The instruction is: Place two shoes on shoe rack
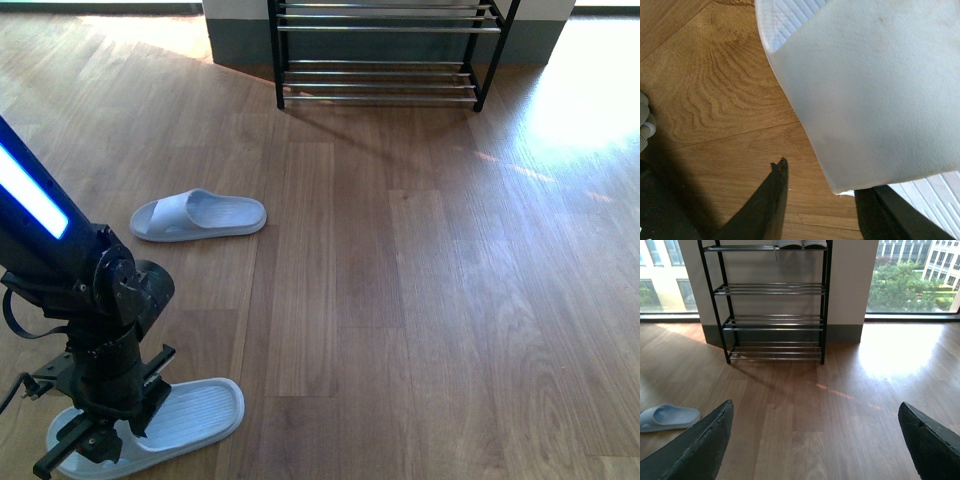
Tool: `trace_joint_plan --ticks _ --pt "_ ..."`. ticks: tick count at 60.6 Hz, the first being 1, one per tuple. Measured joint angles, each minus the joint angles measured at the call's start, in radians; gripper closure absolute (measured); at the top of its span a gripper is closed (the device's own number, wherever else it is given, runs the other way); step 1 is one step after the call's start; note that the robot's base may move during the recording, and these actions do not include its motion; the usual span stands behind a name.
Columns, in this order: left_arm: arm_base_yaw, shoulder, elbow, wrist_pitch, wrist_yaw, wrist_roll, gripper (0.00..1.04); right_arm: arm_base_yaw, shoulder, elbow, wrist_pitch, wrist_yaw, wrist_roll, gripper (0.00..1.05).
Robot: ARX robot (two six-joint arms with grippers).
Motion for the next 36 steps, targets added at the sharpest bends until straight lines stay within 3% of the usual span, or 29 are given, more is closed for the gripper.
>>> trace_joint_plan --ticks 13,24,36 --pt "-0.016 0.003 0.006 -0.012 0.008 -0.011 1.04 0.000 0.000 0.000 0.000 0.000 0.000 0.09" --pt "-0.016 0.004 0.008 -0.043 -0.001 -0.011 1.03 0.000 0.000 0.000 0.000 0.000 0.000 0.09" --pt "-0.016 0.000 0.013 -0.068 -0.090 0.038 1.03 0.000 0.000 0.000 0.000 0.000 0.000 0.09"
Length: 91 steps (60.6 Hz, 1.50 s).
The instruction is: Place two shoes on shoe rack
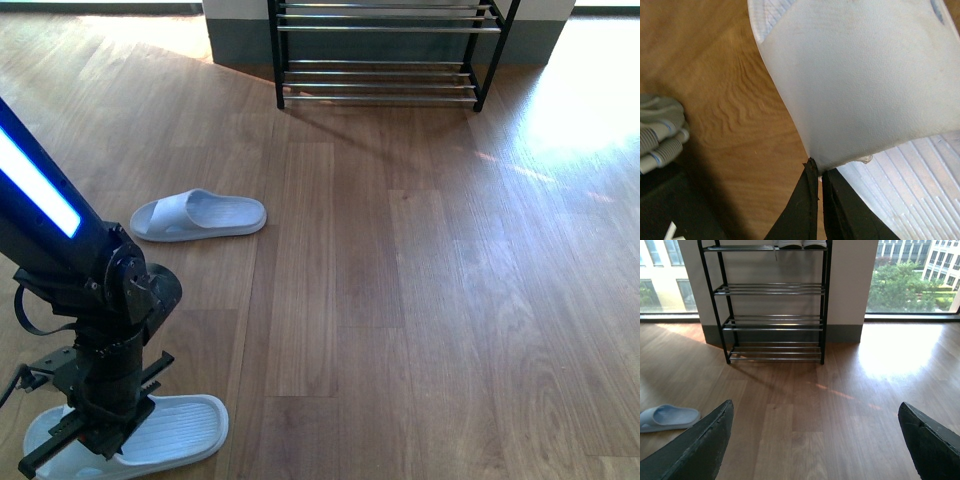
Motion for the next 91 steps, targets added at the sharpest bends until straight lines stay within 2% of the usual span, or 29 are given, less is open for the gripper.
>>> trace_joint_plan --ticks 13,22,32,38,43,46,50,55,66,74,78,82,89,91 --pt "0.011 -0.140 -0.101 0.087 -0.100 0.084 1.03 0.000 0.000 0.000 0.000 0.000 0.000 0.09" --pt "0.007 -0.186 -0.159 0.270 -0.261 0.163 1.03 0.000 0.000 0.000 0.000 0.000 0.000 0.09" --pt "-0.009 -0.186 -0.255 0.525 -0.493 0.298 1.03 0.000 0.000 0.000 0.000 0.000 0.000 0.09" --pt "-0.012 -0.194 -0.293 0.659 -0.578 0.376 1.03 0.000 0.000 0.000 0.000 0.000 0.000 0.09" --pt "0.013 -0.380 -0.455 0.529 -0.573 0.465 1.03 0.000 0.000 0.000 0.000 -0.002 0.000 0.09" --pt "0.019 -0.687 -0.668 0.431 -0.624 0.529 1.03 0.000 0.001 0.000 0.000 -0.001 0.000 0.09" --pt "0.034 -1.093 -0.821 0.494 -0.638 0.613 1.03 0.000 0.000 0.000 0.000 0.000 0.000 0.09" --pt "0.028 -1.366 -0.893 0.516 -0.647 0.653 1.03 0.000 0.000 0.000 0.000 -0.002 0.000 0.09" --pt "-0.023 -1.563 -1.041 0.517 -0.709 0.752 1.03 0.000 0.000 0.000 0.000 -0.002 0.000 0.09" --pt "-0.041 -1.779 -1.135 0.525 -0.798 0.870 1.03 0.000 0.000 0.000 0.000 -0.001 0.000 0.09" --pt "-0.042 -1.880 -1.157 0.429 -0.826 0.872 1.03 0.000 0.000 0.000 0.000 -0.002 0.000 0.09" --pt "-0.060 -1.945 -1.177 0.396 -0.859 0.880 1.03 0.000 0.000 0.000 0.000 -0.002 0.000 0.09" --pt "-0.111 -2.021 -1.199 0.388 -0.904 0.904 1.03 0.000 0.000 0.000 0.000 -0.002 0.000 0.09" --pt "-0.123 -2.038 -1.217 0.422 -0.947 0.927 1.03 0.000 0.000 0.000 0.000 -0.002 0.000 0.09"
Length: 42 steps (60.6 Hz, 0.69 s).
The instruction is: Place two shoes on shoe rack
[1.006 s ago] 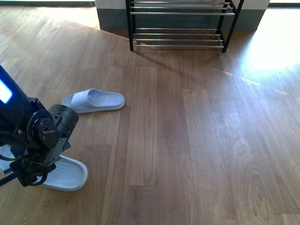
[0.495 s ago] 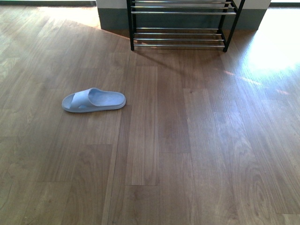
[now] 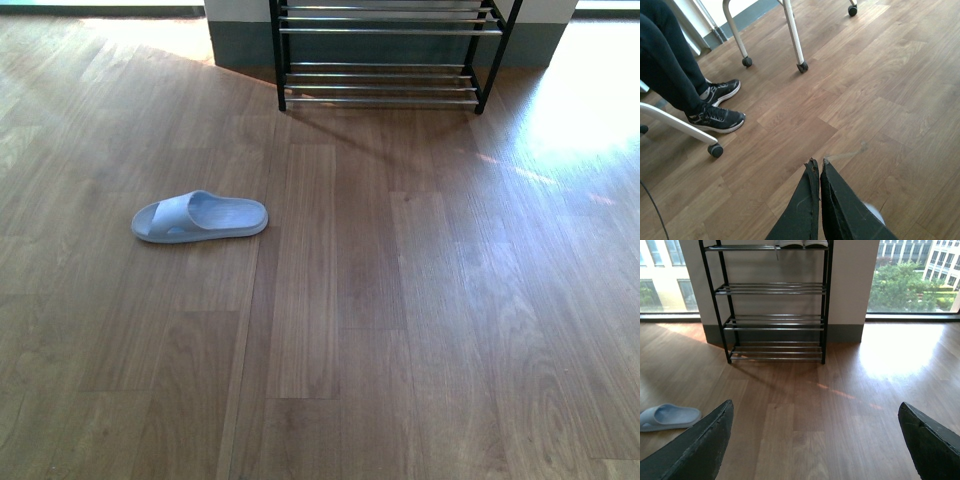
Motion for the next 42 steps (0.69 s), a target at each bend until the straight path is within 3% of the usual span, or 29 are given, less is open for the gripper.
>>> trace_joint_plan --ticks 29,39,42 --pt "0.031 -0.013 -0.006 -0.071 0.063 -0.060 1.03 0.000 0.000 0.000 0.000 0.000 0.000 0.09" --pt "0.042 0.011 0.034 -0.212 0.174 -0.198 0.78 0.000 0.000 0.000 0.000 0.001 0.000 0.09" --pt "0.036 0.011 0.034 -0.208 0.154 -0.213 0.69 0.000 0.000 0.000 0.000 0.001 0.000 0.09"
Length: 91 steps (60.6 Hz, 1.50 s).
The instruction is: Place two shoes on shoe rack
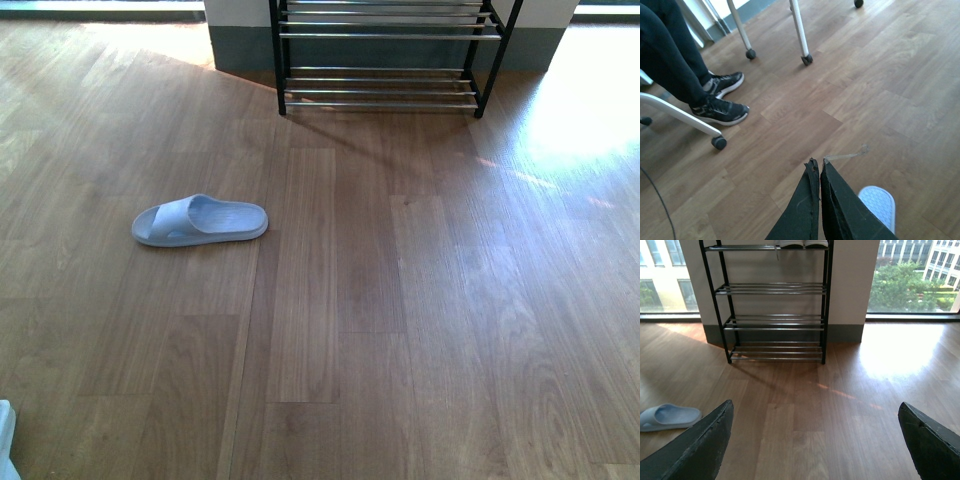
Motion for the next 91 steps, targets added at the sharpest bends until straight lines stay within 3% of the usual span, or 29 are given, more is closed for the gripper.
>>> trace_joint_plan --ticks 4,15,20,46,51,55,65,75,91 --pt "-0.002 0.000 0.012 -0.031 0.035 -0.049 0.56 0.000 0.000 0.000 0.000 0.000 0.000 0.09" --pt "-0.007 0.002 0.013 -0.002 0.013 -0.064 0.28 0.000 0.000 0.000 0.000 0.000 0.000 0.09" --pt "-0.007 -0.002 0.014 0.003 0.007 -0.056 0.08 0.000 0.000 0.000 0.000 0.000 0.000 0.09" --pt "0.005 -0.007 0.015 -0.017 0.045 -0.079 0.09 0.000 0.000 0.000 0.000 0.000 0.000 0.09" --pt "0.031 0.009 0.017 -0.037 0.122 -0.119 0.09 0.000 0.000 0.000 0.000 0.000 0.000 0.09" --pt "0.063 0.064 0.016 0.035 0.149 -0.114 0.09 0.000 0.000 0.000 0.000 0.000 0.000 0.09" --pt "0.187 0.447 0.101 0.306 0.358 -0.090 0.09 0.000 0.000 0.000 0.000 0.000 0.000 0.09" --pt "0.194 0.887 0.294 0.344 0.560 -0.105 0.09 0.000 0.000 0.000 0.000 0.000 0.000 0.09" --pt "0.161 1.417 0.571 0.216 0.580 -0.184 0.09 0.000 0.000 0.000 0.000 -0.001 0.000 0.09"
